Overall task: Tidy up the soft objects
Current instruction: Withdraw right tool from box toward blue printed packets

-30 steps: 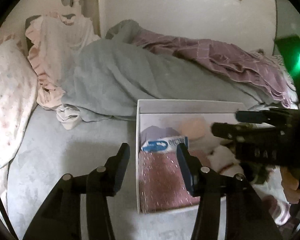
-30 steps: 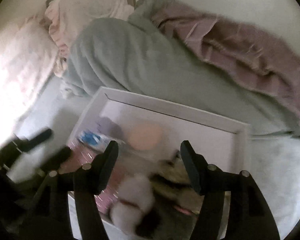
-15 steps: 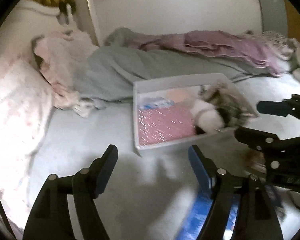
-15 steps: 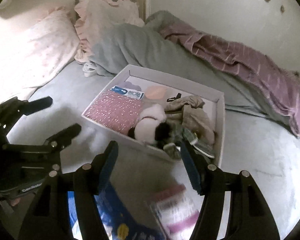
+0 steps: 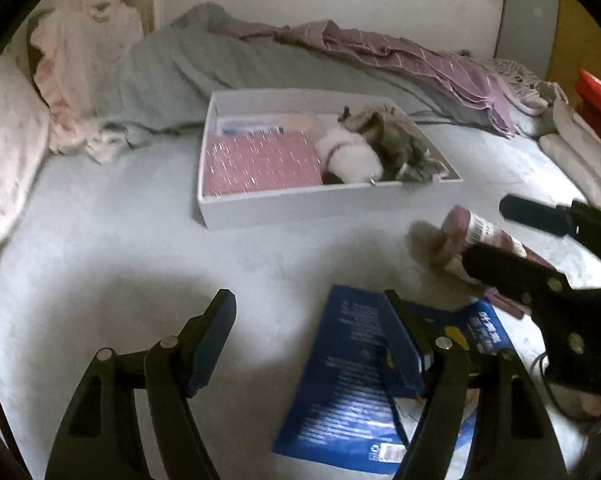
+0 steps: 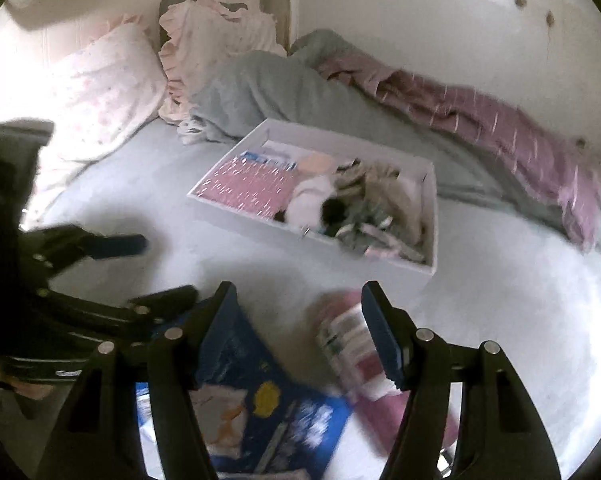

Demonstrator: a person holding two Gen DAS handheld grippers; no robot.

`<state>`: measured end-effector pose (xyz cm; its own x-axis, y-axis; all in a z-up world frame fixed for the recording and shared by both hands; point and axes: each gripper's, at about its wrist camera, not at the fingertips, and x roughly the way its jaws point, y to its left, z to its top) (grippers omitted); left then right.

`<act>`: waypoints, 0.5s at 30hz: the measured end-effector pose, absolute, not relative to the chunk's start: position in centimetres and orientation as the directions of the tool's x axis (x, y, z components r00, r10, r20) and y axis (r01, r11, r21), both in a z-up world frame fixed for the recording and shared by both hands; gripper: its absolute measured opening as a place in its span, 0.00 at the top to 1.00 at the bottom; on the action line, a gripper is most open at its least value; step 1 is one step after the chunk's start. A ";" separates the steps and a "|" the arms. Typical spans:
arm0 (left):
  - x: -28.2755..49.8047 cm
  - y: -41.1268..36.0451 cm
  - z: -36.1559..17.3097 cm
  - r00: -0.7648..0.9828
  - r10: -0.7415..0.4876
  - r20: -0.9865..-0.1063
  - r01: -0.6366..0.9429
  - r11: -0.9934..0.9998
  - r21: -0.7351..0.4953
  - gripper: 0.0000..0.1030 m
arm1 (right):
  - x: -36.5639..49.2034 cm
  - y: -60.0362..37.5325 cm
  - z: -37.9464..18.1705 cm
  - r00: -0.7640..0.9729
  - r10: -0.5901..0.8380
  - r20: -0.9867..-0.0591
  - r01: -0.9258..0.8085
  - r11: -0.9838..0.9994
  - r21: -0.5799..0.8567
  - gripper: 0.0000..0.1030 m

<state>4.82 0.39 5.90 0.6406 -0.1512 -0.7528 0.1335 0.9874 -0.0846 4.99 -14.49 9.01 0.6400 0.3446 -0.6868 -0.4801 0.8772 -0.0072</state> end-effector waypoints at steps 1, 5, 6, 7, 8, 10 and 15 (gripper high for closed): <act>4.7 0.5 5.7 0.638 -0.162 -0.753 0.135 0.986 -0.098 0.28 | 4.8 -14.7 8.8 0.633 0.355 -0.688 -0.479 0.878 0.012 0.36; 4.2 1.0 5.0 0.634 -0.175 -0.754 0.125 0.985 -0.123 0.28 | 3.7 -16.3 7.7 0.608 0.393 -0.690 -0.453 0.885 0.105 0.36; 4.1 1.0 4.8 0.625 -0.185 -0.759 0.129 0.983 -0.134 0.28 | 3.5 -16.8 7.2 0.597 0.401 -0.695 -0.444 0.887 0.129 0.36; 4.0 1.1 4.6 0.616 -0.197 -0.762 0.135 0.980 -0.145 0.28 | 3.4 -17.2 6.8 0.588 0.406 -0.699 -0.437 0.887 0.147 0.36; 3.9 1.1 4.3 0.605 -0.214 -0.767 0.141 0.977 -0.161 0.28 | 3.3 -17.6 6.3 0.581 0.408 -0.704 -0.427 0.889 0.163 0.36; 3.5 1.0 3.9 0.591 -0.232 -0.773 0.153 0.973 -0.175 0.28 | 3.0 -18.3 5.3 0.565 0.408 -0.717 -0.410 0.893 0.185 0.36; 3.0 0.1 3.3 0.577 -0.265 -0.773 0.210 0.962 -0.173 0.28 | 2.5 -18.5 3.2 0.526 0.376 -0.763 -0.413 0.897 0.157 0.36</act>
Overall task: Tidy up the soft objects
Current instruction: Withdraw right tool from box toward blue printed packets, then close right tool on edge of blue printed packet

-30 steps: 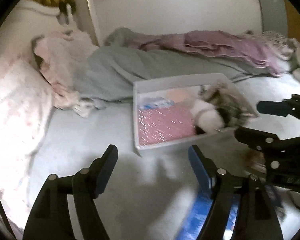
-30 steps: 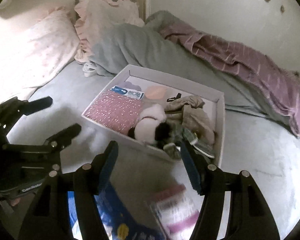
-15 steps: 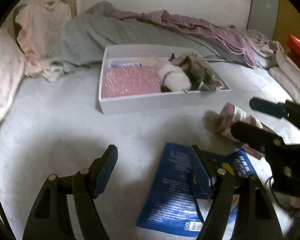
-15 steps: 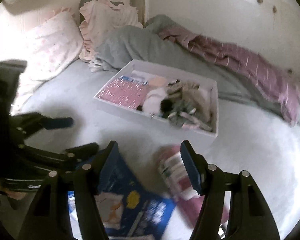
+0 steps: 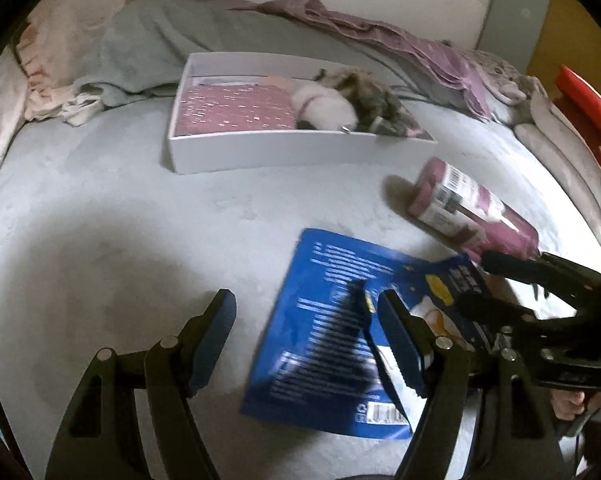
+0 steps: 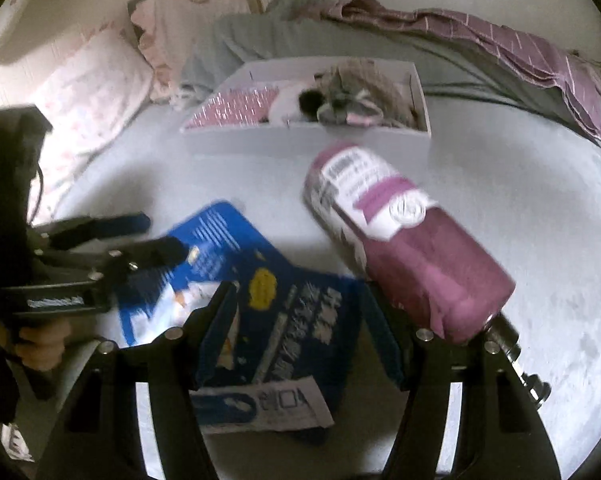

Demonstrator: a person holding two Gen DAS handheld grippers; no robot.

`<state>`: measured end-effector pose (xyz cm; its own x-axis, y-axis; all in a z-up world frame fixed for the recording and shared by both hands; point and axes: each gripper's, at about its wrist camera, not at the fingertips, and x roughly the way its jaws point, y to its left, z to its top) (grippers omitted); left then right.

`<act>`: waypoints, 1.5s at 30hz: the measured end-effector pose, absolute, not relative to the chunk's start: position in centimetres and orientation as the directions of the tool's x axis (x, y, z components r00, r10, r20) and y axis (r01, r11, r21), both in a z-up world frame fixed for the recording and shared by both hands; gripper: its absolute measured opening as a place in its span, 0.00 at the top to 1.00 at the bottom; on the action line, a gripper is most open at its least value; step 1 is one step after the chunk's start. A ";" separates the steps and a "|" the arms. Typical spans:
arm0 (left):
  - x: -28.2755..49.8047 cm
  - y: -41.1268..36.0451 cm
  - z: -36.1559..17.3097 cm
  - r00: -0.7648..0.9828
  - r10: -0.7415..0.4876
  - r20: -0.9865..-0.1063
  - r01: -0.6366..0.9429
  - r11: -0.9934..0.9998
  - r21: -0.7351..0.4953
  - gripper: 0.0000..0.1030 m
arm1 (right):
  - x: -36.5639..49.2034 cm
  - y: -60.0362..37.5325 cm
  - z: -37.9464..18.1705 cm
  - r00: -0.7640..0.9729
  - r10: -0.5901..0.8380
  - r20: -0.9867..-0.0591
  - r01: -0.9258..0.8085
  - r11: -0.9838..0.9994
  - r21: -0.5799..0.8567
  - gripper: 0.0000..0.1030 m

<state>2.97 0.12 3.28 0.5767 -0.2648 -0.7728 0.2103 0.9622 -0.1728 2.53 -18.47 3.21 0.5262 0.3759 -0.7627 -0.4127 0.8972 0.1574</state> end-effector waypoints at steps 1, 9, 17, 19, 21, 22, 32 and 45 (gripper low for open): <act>2.9 0.0 3.2 0.574 -0.274 -0.772 0.222 0.959 -0.175 0.28 | 2.6 -18.5 2.9 0.520 0.371 -0.769 -0.411 0.898 0.156 0.36; 1.8 -0.5 3.2 0.571 -0.339 -0.748 0.301 0.934 -0.194 0.29 | 2.2 -18.9 2.5 0.514 0.337 -0.789 -0.395 0.909 0.132 0.36; 0.8 -1.3 4.0 0.563 -0.421 -0.711 0.351 0.901 -0.256 0.29 | -1.1 -21.0 3.3 0.558 0.347 -0.754 -0.403 0.907 0.120 0.36; 0.3 -1.6 4.4 0.607 -0.380 -0.698 0.334 0.919 -0.210 0.29 | -1.7 -20.8 3.7 0.568 0.357 -0.742 -0.425 0.899 0.107 0.36; 0.0 -1.7 4.7 0.648 -0.329 -0.686 0.306 0.938 -0.161 0.29 | -2.1 -20.6 4.0 0.579 0.365 -0.729 -0.444 0.891 0.093 0.36; -0.2 -1.8 4.9 0.668 -0.307 -0.678 0.297 0.945 -0.135 0.29 | -2.2 -20.4 4.2 0.580 0.371 -0.725 -0.454 0.887 0.090 0.36; 0.9 -3.2 2.7 0.465 -0.400 -0.789 0.380 0.896 -0.230 0.33 | -2.7 -19.9 2.9 0.516 0.372 -0.771 -0.481 0.871 0.099 0.36; 0.0 -4.0 2.9 0.495 -0.388 -0.777 0.406 0.895 -0.188 0.63 | -2.8 -19.4 2.7 0.523 0.354 -0.775 -0.489 0.870 0.067 0.48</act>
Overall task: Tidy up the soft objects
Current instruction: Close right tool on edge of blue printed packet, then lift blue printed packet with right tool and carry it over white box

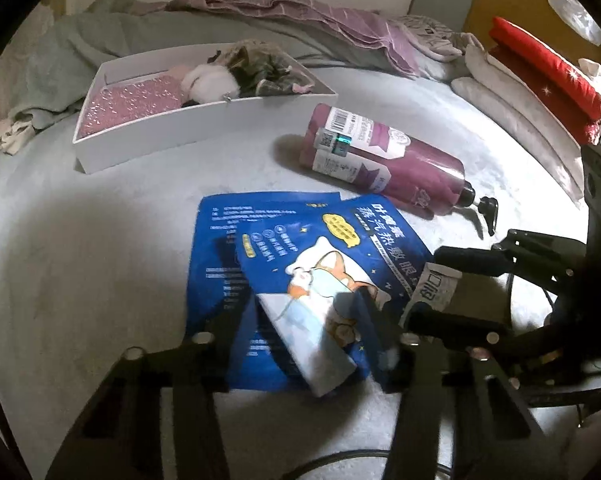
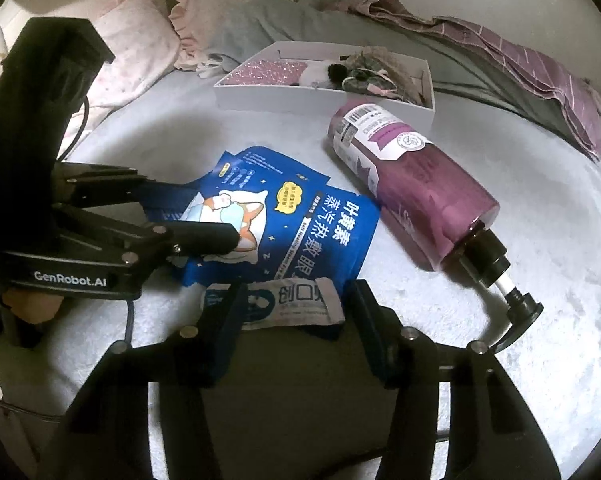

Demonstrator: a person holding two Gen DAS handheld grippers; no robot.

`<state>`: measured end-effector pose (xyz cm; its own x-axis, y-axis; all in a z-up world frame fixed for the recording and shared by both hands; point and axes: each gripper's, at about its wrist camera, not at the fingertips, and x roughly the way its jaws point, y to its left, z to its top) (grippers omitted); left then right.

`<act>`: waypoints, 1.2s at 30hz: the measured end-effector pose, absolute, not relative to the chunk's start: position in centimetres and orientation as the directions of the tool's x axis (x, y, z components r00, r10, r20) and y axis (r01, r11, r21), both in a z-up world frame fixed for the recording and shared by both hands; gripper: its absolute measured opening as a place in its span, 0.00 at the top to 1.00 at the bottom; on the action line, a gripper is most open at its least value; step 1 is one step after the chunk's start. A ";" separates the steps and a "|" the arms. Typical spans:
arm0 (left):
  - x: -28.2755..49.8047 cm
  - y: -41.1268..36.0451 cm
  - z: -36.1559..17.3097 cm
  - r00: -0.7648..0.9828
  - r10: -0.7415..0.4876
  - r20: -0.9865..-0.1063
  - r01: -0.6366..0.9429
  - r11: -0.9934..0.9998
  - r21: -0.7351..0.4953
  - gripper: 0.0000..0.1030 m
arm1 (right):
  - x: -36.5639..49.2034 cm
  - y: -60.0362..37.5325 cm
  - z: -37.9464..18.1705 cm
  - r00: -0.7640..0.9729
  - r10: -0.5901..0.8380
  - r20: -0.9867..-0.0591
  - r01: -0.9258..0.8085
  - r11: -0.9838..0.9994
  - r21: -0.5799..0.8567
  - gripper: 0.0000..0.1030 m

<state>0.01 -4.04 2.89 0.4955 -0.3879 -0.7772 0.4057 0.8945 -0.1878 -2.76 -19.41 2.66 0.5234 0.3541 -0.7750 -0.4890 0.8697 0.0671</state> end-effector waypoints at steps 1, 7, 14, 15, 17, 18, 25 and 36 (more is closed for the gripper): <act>0.0 -3.9 2.9 0.493 -0.395 -0.775 0.404 0.893 -0.199 0.68 | -2.7 -19.5 2.6 0.525 0.350 -0.776 -0.483 0.873 0.067 0.53; 1.0 -3.3 2.7 0.438 -0.476 -0.763 0.397 0.863 -0.311 0.80 | -2.5 -19.9 2.6 0.526 0.348 -0.776 -0.468 0.881 0.078 0.65; 0.6 -4.5 2.6 0.424 -0.497 -0.757 0.438 0.844 -0.309 0.55 | -2.3 -19.8 2.4 0.512 0.339 -0.789 -0.465 0.882 0.078 0.69; 0.5 -5.0 2.6 0.425 -0.492 -0.760 0.445 0.845 -0.298 0.54 | -2.3 -19.7 2.4 0.515 0.333 -0.790 -0.466 0.882 0.069 0.69; 0.1 -6.2 2.6 0.433 -0.463 -0.773 0.460 0.852 -0.252 0.59 | -2.4 -19.5 2.4 0.519 0.323 -0.791 -0.466 0.883 0.054 0.70; -0.1 -6.7 2.5 0.444 -0.438 -0.782 0.464 0.859 -0.218 0.78 | -2.5 -19.5 2.4 0.522 0.320 -0.791 -0.465 0.884 0.051 0.71; 0.0 -6.9 2.6 0.441 -0.434 -0.785 0.451 0.864 -0.224 0.91 | -2.0 -20.8 2.5 0.527 0.322 -0.786 -0.428 0.900 0.082 0.89; 0.2 -4.9 3.3 0.448 -0.476 -0.756 0.398 0.864 -0.309 0.95 | -1.3 -22.4 3.3 0.556 0.374 -0.742 -0.382 0.908 0.171 0.94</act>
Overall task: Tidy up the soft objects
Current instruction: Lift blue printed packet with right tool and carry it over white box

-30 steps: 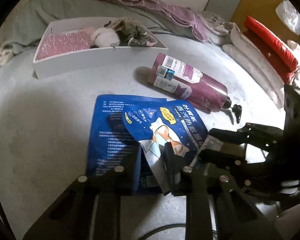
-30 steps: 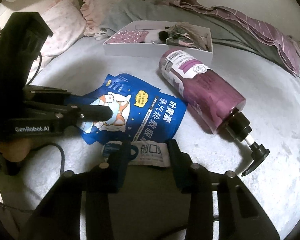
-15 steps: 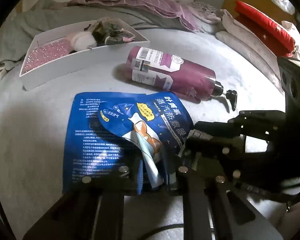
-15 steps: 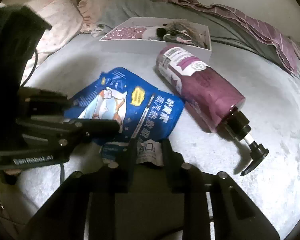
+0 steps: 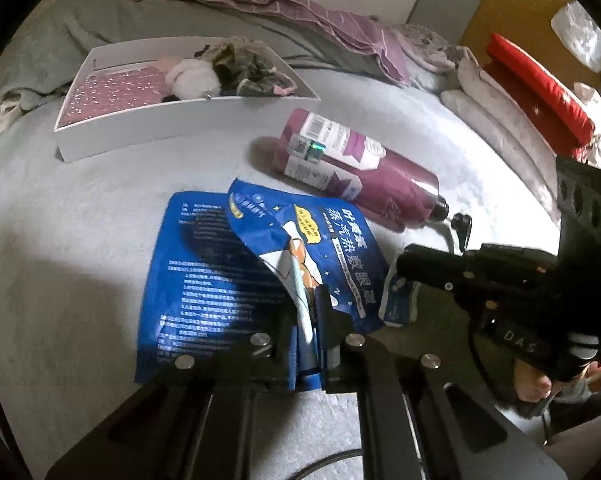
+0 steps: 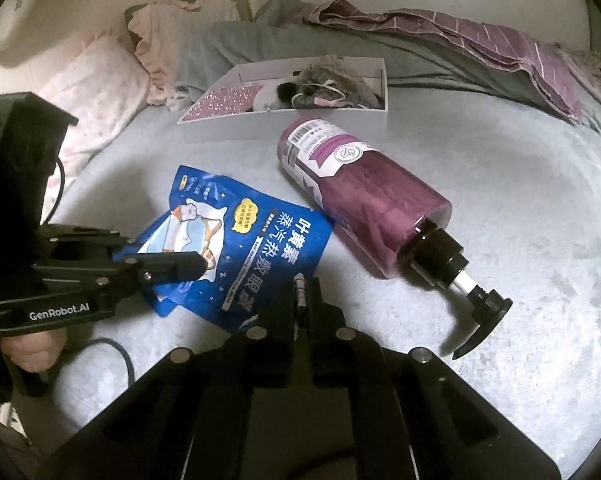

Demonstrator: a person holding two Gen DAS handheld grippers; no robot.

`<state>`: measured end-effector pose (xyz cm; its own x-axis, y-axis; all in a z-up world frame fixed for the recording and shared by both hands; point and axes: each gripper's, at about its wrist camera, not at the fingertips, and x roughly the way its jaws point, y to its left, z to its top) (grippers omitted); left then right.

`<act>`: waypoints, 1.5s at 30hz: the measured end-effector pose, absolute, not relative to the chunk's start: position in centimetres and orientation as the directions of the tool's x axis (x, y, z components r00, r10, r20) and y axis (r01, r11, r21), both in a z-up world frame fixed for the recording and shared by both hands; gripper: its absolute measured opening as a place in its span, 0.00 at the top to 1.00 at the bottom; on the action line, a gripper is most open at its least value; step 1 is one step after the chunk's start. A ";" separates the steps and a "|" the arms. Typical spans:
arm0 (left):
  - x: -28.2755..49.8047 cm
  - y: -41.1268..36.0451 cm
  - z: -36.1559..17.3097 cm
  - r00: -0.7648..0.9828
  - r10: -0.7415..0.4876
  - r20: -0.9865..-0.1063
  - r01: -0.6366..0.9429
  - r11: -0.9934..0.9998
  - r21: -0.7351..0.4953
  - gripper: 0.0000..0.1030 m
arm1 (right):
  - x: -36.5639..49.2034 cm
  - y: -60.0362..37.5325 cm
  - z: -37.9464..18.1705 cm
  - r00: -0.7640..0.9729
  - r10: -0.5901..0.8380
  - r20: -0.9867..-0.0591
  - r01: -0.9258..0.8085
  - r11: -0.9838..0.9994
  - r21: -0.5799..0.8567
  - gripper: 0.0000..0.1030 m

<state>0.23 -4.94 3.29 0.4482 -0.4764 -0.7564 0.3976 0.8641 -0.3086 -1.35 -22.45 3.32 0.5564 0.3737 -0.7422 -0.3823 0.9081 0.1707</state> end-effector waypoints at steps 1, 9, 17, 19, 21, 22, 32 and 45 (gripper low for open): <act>0.3 -4.9 3.4 0.449 -0.480 -0.754 0.396 0.863 -0.313 0.95 | -1.1 -22.4 3.3 0.548 0.385 -0.742 -0.381 0.905 0.188 0.94; 0.3 -4.0 5.4 0.474 -0.504 -0.722 0.393 0.855 -0.339 0.97 | -0.3 -21.5 4.6 0.518 0.456 -0.724 -0.396 0.878 0.269 0.94; 1.7 -2.5 8.6 0.527 -0.533 -0.662 0.376 0.845 -0.381 0.99 | 3.2 -20.8 7.5 0.472 0.525 -0.708 -0.424 0.840 0.340 0.94; 2.3 -2.2 9.4 0.552 -0.517 -0.654 0.371 0.855 -0.363 0.99 | 3.9 -20.7 8.4 0.479 0.538 -0.693 -0.429 0.833 0.350 0.94; 3.0 -2.0 10.0 0.571 -0.498 -0.653 0.363 0.866 -0.344 0.99 | 4.3 -20.4 9.2 0.494 0.538 -0.683 -0.435 0.833 0.342 0.94; 3.4 -1.9 10.3 0.572 -0.496 -0.653 0.362 0.867 -0.342 0.99 | 4.3 -20.3 9.4 0.501 0.535 -0.680 -0.436 0.835 0.335 0.94; 9.0 -0.9 14.8 0.606 -0.501 -0.618 0.267 0.860 -0.434 0.99 | 9.2 -19.3 13.6 0.521 0.506 -0.687 -0.389 0.858 0.337 0.94; 18.9 1.4 17.4 0.734 -0.495 -0.465 0.140 0.780 -0.610 0.99 | 20.8 -18.0 15.9 0.598 0.493 -0.632 -0.143 0.842 0.521 0.94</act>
